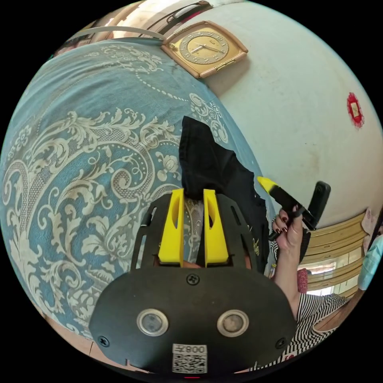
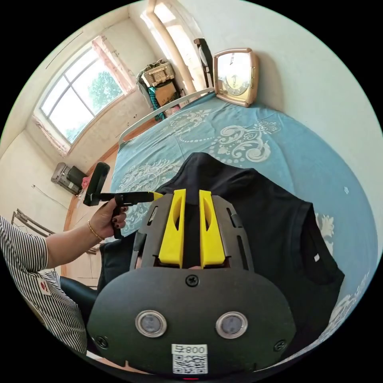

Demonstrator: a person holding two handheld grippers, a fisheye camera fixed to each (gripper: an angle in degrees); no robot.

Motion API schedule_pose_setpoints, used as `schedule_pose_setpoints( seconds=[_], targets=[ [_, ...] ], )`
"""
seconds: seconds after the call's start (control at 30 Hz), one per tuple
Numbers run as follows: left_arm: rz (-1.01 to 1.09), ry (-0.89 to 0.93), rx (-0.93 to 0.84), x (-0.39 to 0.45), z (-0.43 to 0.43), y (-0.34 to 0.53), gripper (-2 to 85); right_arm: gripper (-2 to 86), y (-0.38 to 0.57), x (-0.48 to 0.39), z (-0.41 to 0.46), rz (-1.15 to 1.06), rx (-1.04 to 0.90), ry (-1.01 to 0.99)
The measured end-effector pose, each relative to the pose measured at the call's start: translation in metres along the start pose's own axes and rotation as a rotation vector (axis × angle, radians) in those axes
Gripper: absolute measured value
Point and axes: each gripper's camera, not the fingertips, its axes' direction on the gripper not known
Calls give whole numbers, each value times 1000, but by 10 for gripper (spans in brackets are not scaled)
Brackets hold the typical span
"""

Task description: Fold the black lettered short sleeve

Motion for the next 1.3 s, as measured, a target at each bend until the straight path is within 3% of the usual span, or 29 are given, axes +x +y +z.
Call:
schedule_pose_setpoints(
  seconds=[0.2, 0.53, 0.73, 0.9, 1.0, 1.13, 1.3],
  targets=[
    [24, 179, 57, -72, 17, 22, 28, 80, -118, -17, 54, -62, -152, 4],
    [27, 213, 71, -128, 42, 42, 20, 72, -256, -48, 130, -111, -348, 231],
    [25, 225, 70, -146, 56, 47, 20, 32, -287, -42, 129, -115, -323, 283],
    [21, 234, 65, -153, 66, 49, 20, 15, -298, -12, 109, -28, -272, 149],
    [56, 218, 50, -146, 68, 47, 20, 12, -293, 24, 71, 93, -143, -45],
    [321, 198, 116, -93, 48, 47, 20, 10, -261, 73, 8, 180, 13, -224],
    [700, 30, 36, -20, 60, 63, 21, 11, -191, 124, -47, 285, 174, -352]
  ],
)
